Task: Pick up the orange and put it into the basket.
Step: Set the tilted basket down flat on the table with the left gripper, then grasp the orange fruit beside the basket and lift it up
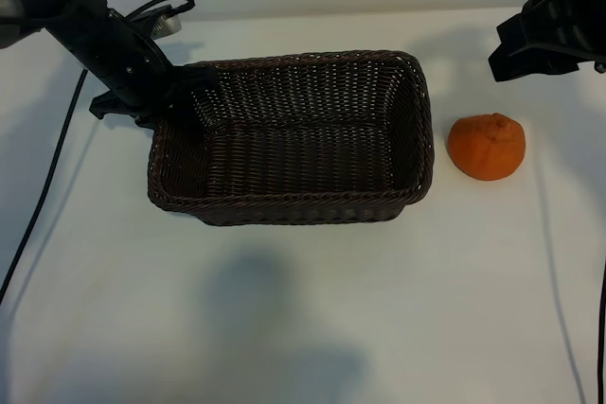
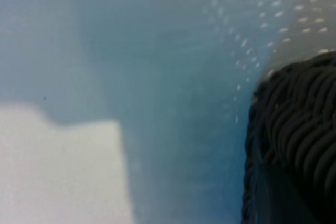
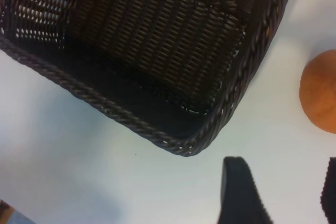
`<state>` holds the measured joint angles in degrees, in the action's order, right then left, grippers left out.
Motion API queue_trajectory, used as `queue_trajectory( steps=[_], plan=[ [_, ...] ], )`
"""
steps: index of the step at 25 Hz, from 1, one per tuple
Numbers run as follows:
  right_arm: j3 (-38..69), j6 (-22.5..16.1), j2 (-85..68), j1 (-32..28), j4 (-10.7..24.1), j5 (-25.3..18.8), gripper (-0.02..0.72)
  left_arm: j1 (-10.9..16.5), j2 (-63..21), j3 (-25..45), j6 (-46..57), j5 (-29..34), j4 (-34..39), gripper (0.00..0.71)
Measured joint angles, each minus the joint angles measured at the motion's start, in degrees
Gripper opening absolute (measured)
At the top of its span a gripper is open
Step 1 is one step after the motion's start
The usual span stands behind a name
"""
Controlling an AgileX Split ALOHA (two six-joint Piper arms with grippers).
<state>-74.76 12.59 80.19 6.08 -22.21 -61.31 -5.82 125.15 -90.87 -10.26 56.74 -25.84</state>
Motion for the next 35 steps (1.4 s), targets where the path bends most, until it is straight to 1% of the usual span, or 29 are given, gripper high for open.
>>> queue_trajectory(
  steps=[5, 7, 9, 15, 20, 29, 35],
  plan=[
    [0.0, 0.0, 0.0, 0.0, 0.0, 0.0, 0.391, 0.0, 0.4, -2.5, 0.1, 1.3, -0.8, 0.336],
    [0.0, 0.0, 0.0, 0.0, 0.0, 0.0, 0.391, 0.0, 0.4, -3.7, 0.2, 1.6, -1.0, 0.377],
    [0.0, 0.0, 0.0, 0.0, 0.0, 0.0, 0.391, 0.0, 0.4, -4.2, 0.2, 1.7, -1.0, 0.399],
    [0.0, 0.0, 0.0, 0.0, 0.0, 0.0, 0.391, 0.0, 0.4, -4.4, 0.2, 2.6, -1.0, 0.409],
    [0.0, 0.0, 0.0, 0.0, 0.0, 0.0, 0.391, 0.0, 0.4, -4.4, 0.2, 4.8, -0.9, 0.409],
    [0.0, 0.0, 0.0, 0.0, 0.0, 0.0, 0.391, 0.0, 0.4, -4.4, 1.2, 5.5, -0.8, 0.409],
    [0.0, 0.0, 0.0, 0.0, 0.0, 0.0, 0.391, 0.0, 0.4, -4.4, 1.7, 7.1, -0.6, 0.409]
  ],
)
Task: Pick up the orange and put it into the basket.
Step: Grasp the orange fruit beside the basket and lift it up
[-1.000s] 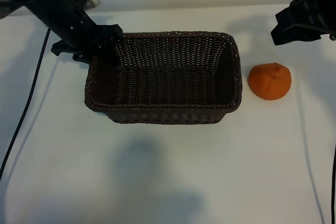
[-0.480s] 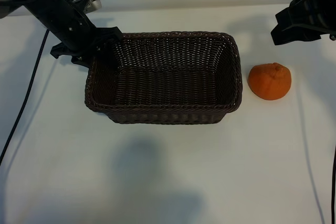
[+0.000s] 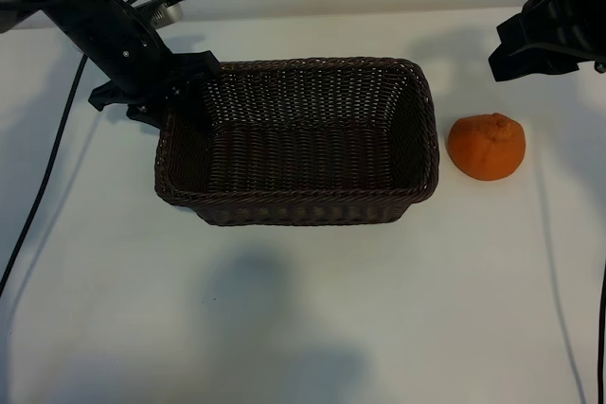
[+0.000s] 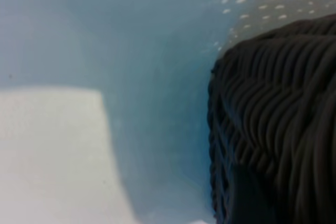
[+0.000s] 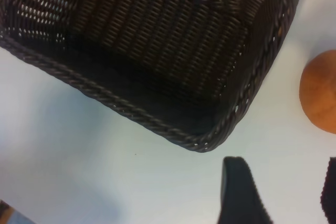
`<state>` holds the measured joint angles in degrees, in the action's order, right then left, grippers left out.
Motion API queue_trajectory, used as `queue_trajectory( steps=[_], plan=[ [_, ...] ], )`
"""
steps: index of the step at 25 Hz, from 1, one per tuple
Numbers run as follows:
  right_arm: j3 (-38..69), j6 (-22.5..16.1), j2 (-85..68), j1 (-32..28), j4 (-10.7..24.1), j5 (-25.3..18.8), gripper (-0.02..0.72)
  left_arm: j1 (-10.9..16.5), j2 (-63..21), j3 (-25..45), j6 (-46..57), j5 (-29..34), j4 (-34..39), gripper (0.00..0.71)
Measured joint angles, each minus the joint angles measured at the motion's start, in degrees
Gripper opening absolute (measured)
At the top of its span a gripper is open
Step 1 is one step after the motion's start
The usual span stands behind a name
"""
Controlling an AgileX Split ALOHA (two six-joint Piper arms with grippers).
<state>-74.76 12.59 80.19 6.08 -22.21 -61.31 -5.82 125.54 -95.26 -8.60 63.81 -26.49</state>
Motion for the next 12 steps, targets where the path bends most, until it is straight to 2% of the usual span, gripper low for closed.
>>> queue_trajectory(
  steps=[5, 12],
  plan=[
    [0.0, 0.0, 0.0, 0.0, 0.0, 0.0, 0.391, 0.0, 0.0, -0.6, 2.5, 1.1, 3.4, 0.409],
    [0.0, 0.0, 0.0, 0.0, 0.0, 0.0, 0.391, 0.0, 0.0, -3.7, 3.0, 2.7, 3.6, 0.409]
  ],
)
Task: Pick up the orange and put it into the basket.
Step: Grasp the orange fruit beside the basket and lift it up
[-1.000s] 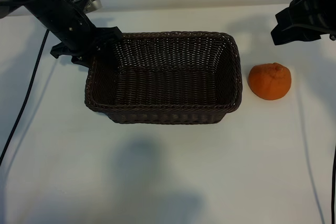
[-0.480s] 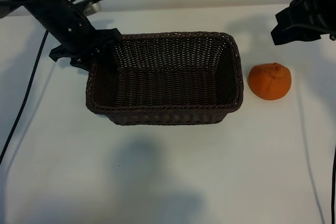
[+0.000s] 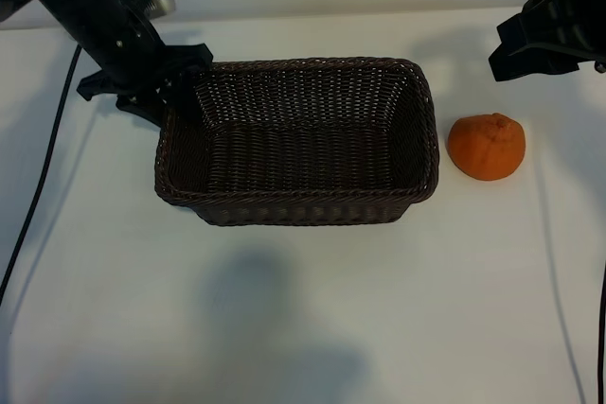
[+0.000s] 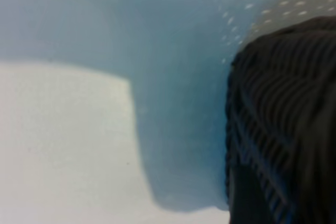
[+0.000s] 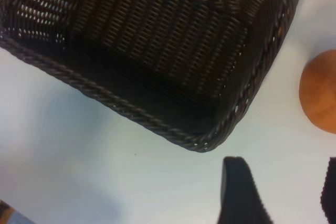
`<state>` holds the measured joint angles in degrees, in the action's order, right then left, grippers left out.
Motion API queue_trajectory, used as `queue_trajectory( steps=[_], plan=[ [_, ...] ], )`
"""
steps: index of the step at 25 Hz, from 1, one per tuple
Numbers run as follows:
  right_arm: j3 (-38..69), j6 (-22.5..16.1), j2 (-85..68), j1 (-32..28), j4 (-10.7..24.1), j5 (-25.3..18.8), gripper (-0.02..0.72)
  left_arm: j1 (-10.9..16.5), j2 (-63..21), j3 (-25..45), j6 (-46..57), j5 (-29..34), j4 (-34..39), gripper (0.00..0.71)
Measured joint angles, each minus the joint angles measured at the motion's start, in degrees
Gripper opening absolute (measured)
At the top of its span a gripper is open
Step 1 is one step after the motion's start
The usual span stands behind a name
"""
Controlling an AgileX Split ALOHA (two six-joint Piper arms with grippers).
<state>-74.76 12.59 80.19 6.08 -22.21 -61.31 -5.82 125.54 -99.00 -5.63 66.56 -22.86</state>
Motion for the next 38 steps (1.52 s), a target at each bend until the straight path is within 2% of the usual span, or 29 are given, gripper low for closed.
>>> queue_trajectory(
  steps=[10, 26, 38],
  plan=[
    [0.0, 0.0, 0.0, 0.0, 0.0, 0.0, 0.391, 0.0, -1.0, -1.5, 0.1, 0.7, 0.2, 0.409],
    [0.0, 0.0, 0.0, 0.0, 0.0, 0.0, 0.391, 0.0, -14.8, -1.7, 0.1, 0.7, 2.7, 0.409],
    [0.0, 0.0, 0.0, 0.0, 0.0, 0.1, 0.391, 0.0, -21.9, 6.2, -3.5, 0.7, 2.2, 0.409]
  ],
)
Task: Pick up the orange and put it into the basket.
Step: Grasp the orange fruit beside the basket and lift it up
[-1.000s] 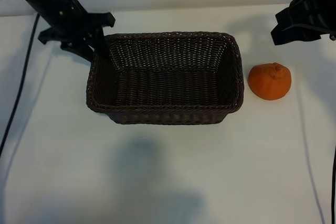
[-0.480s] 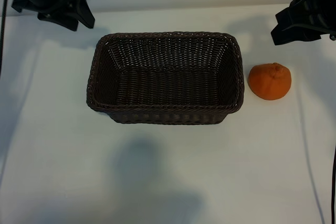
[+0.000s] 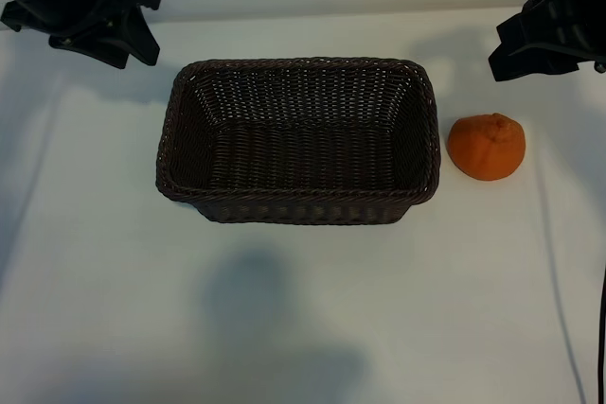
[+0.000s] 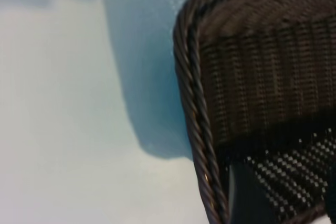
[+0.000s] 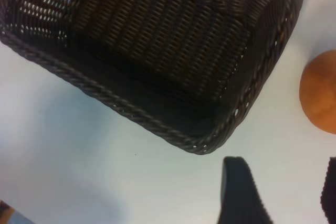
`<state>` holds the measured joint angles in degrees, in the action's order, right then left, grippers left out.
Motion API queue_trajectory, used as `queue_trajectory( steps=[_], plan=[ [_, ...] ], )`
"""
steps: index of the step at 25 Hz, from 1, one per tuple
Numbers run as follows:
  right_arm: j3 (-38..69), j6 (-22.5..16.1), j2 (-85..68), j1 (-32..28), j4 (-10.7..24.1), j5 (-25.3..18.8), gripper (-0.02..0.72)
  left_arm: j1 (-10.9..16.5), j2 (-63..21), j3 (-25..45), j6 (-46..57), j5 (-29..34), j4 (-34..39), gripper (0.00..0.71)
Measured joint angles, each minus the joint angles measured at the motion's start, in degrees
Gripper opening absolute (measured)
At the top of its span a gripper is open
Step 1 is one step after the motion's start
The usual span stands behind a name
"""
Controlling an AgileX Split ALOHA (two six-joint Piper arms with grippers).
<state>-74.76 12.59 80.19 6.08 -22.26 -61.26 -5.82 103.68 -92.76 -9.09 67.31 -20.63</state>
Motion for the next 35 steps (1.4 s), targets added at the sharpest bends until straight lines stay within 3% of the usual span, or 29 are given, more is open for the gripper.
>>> queue_trajectory(
  steps=[6, 12, 35],
  plan=[
    [0.0, 0.0, 0.0, 0.0, 0.0, 0.3, 0.391, 0.0, -7.3, 8.5, -5.9, 0.0, -5.1, 0.409],
    [0.0, 0.0, 0.0, 0.0, 0.0, 0.4, 0.391, 0.0, -8.9, 14.2, -9.2, 0.0, -7.9, 0.409],
    [0.0, 0.0, 0.0, 0.0, 0.0, 0.6, 0.391, 0.0, -9.0, 14.7, -9.5, 0.0, -7.9, 0.409]
  ],
)
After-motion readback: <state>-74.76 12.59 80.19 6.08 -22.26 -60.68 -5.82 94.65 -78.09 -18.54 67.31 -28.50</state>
